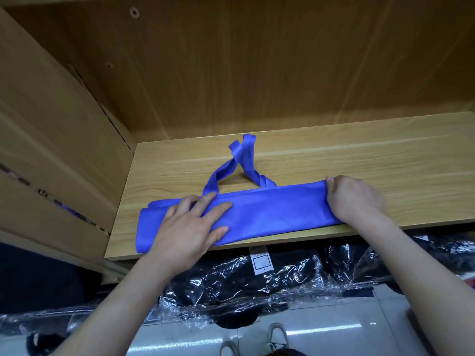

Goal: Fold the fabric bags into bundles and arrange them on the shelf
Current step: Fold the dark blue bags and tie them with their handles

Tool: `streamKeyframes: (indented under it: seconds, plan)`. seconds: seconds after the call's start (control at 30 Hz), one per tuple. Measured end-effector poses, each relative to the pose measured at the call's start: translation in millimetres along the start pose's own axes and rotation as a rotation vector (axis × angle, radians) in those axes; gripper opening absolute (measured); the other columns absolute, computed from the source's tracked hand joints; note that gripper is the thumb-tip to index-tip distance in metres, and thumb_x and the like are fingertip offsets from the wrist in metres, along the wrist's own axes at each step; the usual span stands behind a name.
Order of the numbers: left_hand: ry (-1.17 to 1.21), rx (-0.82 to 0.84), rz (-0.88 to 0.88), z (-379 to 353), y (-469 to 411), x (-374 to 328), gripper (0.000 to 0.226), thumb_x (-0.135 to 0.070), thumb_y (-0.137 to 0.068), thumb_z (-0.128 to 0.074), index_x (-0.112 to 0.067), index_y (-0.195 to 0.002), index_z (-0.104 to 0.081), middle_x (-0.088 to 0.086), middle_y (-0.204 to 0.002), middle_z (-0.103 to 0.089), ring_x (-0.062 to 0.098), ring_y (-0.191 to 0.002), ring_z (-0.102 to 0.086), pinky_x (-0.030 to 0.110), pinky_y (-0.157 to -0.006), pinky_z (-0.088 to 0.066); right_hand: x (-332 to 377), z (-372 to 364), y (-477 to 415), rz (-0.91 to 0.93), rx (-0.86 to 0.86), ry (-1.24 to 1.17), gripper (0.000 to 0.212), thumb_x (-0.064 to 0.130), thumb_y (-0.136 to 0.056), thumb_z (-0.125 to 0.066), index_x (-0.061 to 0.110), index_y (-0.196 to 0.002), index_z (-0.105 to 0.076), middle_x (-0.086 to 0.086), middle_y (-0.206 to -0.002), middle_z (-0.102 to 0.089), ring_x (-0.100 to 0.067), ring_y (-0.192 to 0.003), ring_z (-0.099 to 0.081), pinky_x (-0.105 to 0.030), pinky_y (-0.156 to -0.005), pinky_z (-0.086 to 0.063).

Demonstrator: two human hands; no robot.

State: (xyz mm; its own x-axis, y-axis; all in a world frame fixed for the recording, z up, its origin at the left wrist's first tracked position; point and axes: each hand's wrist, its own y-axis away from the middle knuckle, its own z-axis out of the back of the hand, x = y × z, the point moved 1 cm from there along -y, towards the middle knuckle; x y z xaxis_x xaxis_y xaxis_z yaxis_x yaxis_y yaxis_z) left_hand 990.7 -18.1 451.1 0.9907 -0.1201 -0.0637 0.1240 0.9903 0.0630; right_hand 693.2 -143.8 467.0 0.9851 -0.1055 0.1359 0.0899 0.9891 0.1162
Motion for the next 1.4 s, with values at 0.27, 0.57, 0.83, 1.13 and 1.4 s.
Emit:
streamKeyframes:
  seconds: [0.27,0.57,0.83,1.13,1.4]
  plan:
    - [-0.010,-0.112,0.077,-1.0,-20.4,9.0,0.078,-0.074,-0.083,-0.022,-0.023,-0.135,-0.049,0.000,-0.118,-0.050,0.023,-0.111,-0.046,0.048,-0.097,-0.033,-3.3,4.0,12.6,0.009,-0.031,-0.080,0.061,0.062,-0.093,-0.041,0.009,-0.124,-0.048,-0.022,-0.119,-0.052,-0.041,-0.112,-0.050,-0.043,-0.088,-0.043]
    - [0.092,-0.287,0.079,6.6,-22.3,2.6,0.021,-0.039,-0.090,-0.056,-0.021,-0.101,-0.058,0.003,-0.095,-0.055,0.031,-0.087,-0.054,0.043,-0.073,-0.049,-1.7,5.1,-3.8,-0.020,0.100,-0.584,0.071,0.046,-0.079,-0.076,0.010,-0.135,-0.053,-0.008,-0.132,-0.060,-0.028,-0.120,-0.056,-0.035,-0.097,-0.045]
    - [-0.069,-0.113,-0.075,26.4,-1.8,-65.8,0.062,-0.035,-0.064,-0.083,-0.016,-0.120,-0.064,0.003,-0.105,-0.073,0.024,-0.084,-0.072,0.034,-0.060,-0.057,20.0,42.2,-7.4,0.008,0.141,-0.913,0.046,0.029,-0.092,-0.065,0.021,-0.136,-0.052,-0.007,-0.105,-0.064,-0.021,-0.079,-0.062,-0.029,-0.070,-0.050]
    - [1.504,-0.142,0.179,155.9,12.0,-39.4,0.017,-0.012,-0.095,-0.056,-0.010,-0.086,-0.070,0.008,-0.081,-0.075,0.017,-0.068,-0.070,0.028,-0.058,-0.056,50.5,127.8,47.8,0.566,0.372,-1.474,0.114,0.082,-0.051,-0.071,0.038,-0.147,-0.027,0.003,-0.135,-0.059,-0.009,-0.127,-0.053,-0.044,-0.101,-0.044]
    - [1.662,-0.187,0.249,134.5,16.7,-50.5,0.018,-0.014,-0.096,-0.056,-0.004,-0.107,-0.067,0.012,-0.102,-0.074,0.026,-0.087,-0.072,0.034,-0.068,-0.060,80.8,124.1,92.4,0.667,0.587,-1.224,0.046,0.034,-0.092,-0.063,0.024,-0.135,-0.051,0.002,-0.102,-0.074,-0.018,-0.085,-0.071,-0.029,-0.071,-0.059]
